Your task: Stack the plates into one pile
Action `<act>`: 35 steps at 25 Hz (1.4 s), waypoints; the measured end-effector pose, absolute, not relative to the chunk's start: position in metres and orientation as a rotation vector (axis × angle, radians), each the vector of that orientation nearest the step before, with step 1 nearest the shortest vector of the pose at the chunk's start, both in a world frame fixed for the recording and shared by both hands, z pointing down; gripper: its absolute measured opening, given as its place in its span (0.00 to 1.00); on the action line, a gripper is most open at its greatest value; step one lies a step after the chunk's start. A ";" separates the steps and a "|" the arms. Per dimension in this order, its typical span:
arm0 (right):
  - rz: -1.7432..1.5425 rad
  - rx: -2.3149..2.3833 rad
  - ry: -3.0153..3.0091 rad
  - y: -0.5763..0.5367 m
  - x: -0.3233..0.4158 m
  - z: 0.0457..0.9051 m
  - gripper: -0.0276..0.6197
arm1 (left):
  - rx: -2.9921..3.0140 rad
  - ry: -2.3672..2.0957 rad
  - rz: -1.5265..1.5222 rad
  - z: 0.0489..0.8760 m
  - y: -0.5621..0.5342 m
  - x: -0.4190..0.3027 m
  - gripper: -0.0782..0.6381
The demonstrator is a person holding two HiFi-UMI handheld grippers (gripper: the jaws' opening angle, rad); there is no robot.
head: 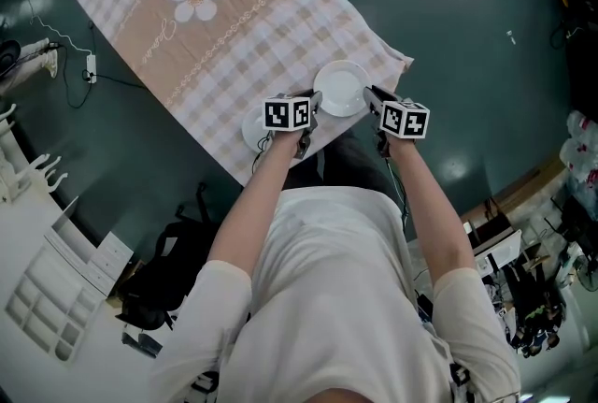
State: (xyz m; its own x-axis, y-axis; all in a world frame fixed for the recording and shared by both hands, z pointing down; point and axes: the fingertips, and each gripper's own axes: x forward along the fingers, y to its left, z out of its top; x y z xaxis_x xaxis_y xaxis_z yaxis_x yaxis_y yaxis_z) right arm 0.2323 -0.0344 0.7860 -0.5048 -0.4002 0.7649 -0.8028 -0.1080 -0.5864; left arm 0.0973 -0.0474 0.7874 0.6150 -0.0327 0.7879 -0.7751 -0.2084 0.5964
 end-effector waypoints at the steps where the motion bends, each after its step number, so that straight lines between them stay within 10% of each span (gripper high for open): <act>1: 1.666 1.336 -1.821 -0.034 0.234 0.787 0.15 | 1.647 -0.682 0.770 0.788 -0.048 0.097 0.19; 35: 1.567 1.094 -1.935 -0.019 0.122 0.730 0.14 | 1.599 -0.758 0.602 0.727 -0.011 -0.014 0.16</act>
State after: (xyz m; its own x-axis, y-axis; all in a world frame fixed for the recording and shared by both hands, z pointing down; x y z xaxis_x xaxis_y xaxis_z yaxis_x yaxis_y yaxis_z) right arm 0.1218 -0.0190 0.7298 -0.6030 -0.3114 0.7344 -0.7832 0.0559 -0.6193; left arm -0.0139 -0.0105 0.7272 0.6532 -0.1408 0.7440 -0.7566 -0.0814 0.6488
